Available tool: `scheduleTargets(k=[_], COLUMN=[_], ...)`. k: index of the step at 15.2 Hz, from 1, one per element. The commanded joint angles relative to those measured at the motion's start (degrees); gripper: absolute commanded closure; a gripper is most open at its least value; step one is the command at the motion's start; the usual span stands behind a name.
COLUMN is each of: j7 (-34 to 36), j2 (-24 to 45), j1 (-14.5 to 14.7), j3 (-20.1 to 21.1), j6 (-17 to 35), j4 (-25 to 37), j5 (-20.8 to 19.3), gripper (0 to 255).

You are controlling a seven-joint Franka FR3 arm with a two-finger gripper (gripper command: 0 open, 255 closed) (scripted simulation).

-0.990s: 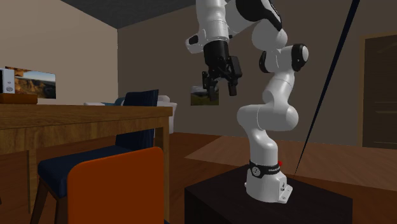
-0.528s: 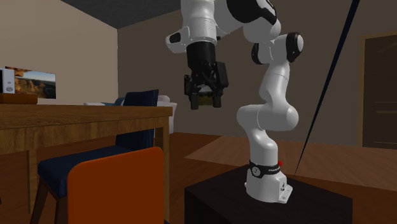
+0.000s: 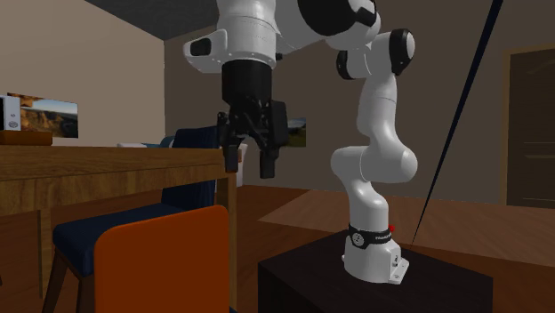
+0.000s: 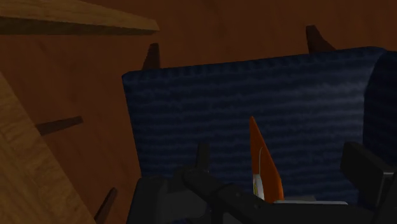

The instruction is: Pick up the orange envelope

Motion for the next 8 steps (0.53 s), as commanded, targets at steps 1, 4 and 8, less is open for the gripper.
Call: scheduleTargets(k=[1,4,8], j7=[0.02,0.12,0.37], j2=[4.26,10.68,12.91], j1=[0.32,0.80,0.98], j3=[0.79,1.76,1.95], j6=[2.00,3.94,6.57], j4=[2.66,7.64,7.34], j5=[-1.32,-3.65,-4.43], gripper=[0,0,0])
